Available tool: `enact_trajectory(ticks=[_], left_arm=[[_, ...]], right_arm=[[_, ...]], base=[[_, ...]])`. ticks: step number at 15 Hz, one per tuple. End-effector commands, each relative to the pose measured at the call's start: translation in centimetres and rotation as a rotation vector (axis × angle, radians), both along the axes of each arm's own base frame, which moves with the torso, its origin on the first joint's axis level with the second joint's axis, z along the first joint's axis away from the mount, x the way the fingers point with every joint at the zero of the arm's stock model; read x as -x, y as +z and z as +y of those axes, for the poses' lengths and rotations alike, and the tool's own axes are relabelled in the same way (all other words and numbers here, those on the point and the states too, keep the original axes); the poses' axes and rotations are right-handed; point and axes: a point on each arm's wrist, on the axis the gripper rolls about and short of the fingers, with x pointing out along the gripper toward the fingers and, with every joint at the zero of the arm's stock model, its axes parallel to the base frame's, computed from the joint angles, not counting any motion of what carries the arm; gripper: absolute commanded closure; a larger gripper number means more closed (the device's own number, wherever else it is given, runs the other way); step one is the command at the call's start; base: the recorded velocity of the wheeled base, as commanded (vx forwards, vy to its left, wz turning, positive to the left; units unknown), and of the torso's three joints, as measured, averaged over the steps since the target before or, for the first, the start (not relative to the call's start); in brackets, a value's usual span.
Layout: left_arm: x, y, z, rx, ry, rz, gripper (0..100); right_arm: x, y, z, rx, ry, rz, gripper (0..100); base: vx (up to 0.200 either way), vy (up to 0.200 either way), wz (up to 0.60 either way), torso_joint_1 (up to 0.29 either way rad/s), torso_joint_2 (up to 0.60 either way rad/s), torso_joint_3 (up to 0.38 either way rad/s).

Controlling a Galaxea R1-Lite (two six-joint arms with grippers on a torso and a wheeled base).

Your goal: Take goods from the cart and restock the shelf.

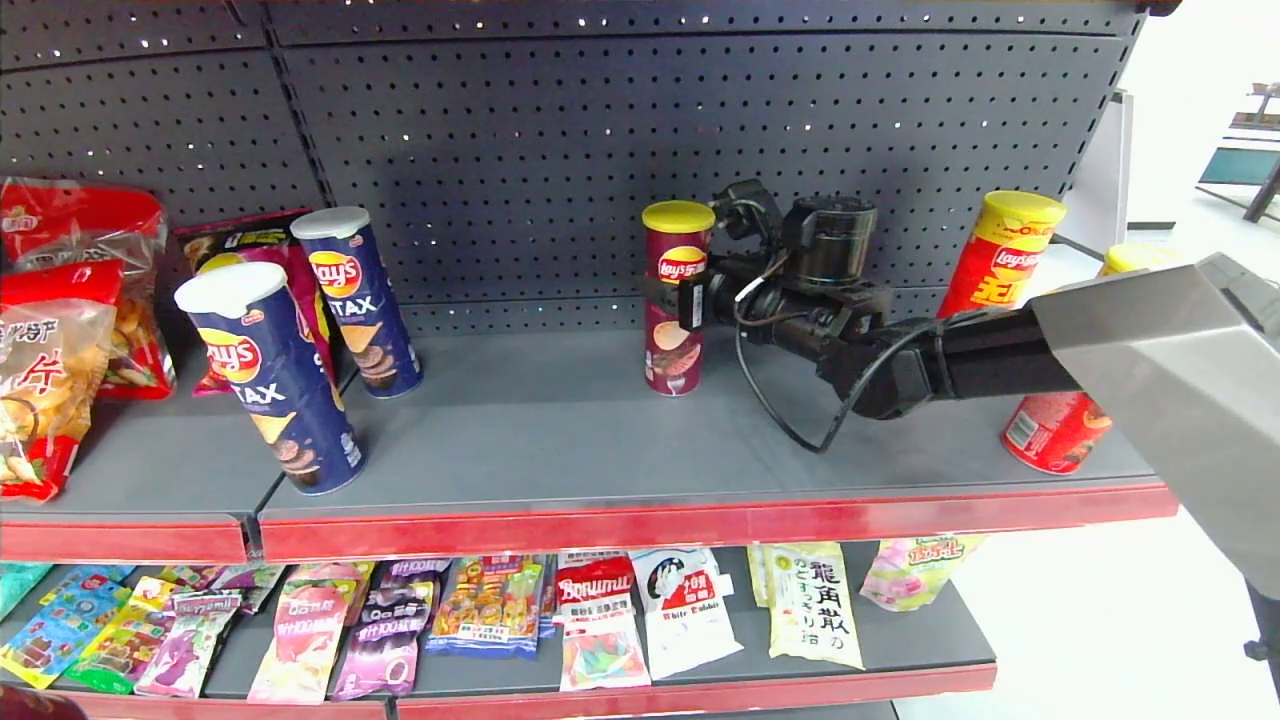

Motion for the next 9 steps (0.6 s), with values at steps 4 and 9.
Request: enact_trajectory(ticks=[4,9], left_arm=[[0.0,-0.1,0.0,0.0,0.0,0.004,100],[-0.1,-0.2,0.0,-0.001,0.0,0.009,100]], right_arm=[[-0.5,-0.3,0.4,0.002,0.003,0.003,100],[3.3,3.0,1.0,0.003,-0.066,0.0,100]], base=[[0.0,0.0,0.0,0.0,0.0,0.0],[0.0,0.0,0.0,0.0,0.0,0.0]])
